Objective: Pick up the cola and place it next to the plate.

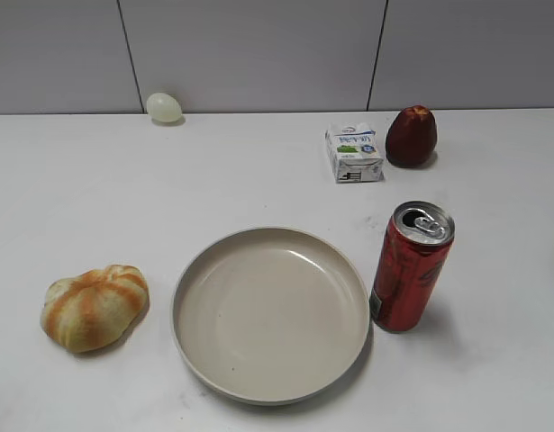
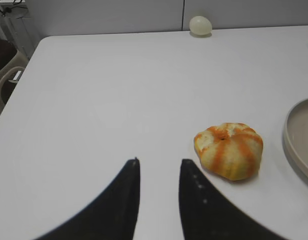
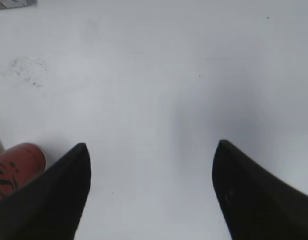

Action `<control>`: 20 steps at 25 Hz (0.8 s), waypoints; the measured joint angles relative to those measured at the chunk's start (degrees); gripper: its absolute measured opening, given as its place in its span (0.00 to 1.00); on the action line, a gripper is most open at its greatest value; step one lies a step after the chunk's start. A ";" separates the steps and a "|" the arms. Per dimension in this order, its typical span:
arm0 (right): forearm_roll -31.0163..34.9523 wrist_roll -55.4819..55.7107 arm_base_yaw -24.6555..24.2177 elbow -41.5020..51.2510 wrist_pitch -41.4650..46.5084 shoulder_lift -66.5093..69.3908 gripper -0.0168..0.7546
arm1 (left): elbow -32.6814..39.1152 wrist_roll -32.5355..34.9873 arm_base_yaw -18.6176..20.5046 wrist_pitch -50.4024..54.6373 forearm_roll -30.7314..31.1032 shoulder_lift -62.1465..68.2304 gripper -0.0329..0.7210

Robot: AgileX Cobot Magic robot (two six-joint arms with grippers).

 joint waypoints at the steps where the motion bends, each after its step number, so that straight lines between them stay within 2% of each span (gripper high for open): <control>1: 0.07 -0.11 -0.24 0.50 0.31 -0.60 0.80 | 0.00 0.00 0.00 0.00 -0.05 0.00 0.33; 8: 4.82 -0.95 -0.29 12.91 0.76 -14.54 0.79 | 0.00 0.00 0.00 0.00 0.01 0.00 0.33; 15: 5.74 -2.25 -0.29 30.48 0.31 -34.80 0.79 | 0.00 0.00 0.00 0.00 0.01 0.00 0.33; 20: 5.75 -2.40 -0.29 41.89 -4.04 -47.99 0.79 | 0.00 0.00 0.00 0.00 0.01 0.00 0.33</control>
